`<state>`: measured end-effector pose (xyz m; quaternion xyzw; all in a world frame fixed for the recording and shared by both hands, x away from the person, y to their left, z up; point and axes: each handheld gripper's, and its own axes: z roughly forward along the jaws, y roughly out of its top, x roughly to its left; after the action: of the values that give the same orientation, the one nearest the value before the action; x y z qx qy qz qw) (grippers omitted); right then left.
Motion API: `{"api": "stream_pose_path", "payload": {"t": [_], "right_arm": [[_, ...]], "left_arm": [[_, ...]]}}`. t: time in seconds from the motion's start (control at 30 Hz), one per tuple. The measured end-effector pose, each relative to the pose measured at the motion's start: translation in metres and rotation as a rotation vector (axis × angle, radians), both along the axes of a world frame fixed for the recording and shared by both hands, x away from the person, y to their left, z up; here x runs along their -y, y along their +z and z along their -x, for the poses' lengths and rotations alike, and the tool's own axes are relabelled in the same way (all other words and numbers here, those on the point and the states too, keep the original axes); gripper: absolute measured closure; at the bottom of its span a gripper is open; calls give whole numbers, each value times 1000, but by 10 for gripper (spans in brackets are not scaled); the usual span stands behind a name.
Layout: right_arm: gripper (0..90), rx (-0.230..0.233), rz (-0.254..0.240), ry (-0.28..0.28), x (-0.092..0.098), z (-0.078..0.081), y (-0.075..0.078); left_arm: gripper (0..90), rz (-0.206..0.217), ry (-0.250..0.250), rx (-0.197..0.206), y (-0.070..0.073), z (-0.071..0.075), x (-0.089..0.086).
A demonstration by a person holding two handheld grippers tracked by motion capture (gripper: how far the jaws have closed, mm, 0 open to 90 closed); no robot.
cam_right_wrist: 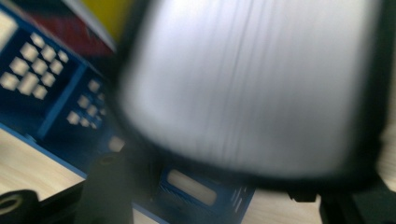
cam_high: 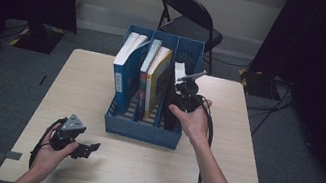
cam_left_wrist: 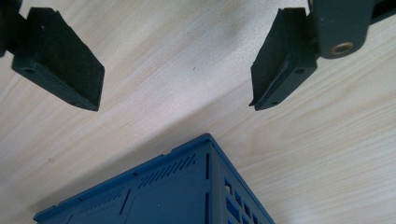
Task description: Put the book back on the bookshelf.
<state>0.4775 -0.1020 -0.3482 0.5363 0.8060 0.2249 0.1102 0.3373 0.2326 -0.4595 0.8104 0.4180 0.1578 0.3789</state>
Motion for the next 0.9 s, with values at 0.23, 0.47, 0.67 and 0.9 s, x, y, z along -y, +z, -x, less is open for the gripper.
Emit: {"api": "stream_pose_path", "payload": {"t": [0.23, 0.47, 0.67, 0.9], "right_arm": [[464, 84, -46, -3, 7, 10, -22], [498, 143, -60, -7, 11, 18, -32], [491, 183, -69, -9, 8, 19, -37], [484, 222, -66, -20, -2, 18, -40]], "left_arm": [[171, -1, -1, -4, -1, 0, 1], [171, -4, 1, -5, -1, 0, 1], [171, -2, 0, -3, -1, 0, 1], [167, 4, 8, 2, 0, 0, -1]]}}
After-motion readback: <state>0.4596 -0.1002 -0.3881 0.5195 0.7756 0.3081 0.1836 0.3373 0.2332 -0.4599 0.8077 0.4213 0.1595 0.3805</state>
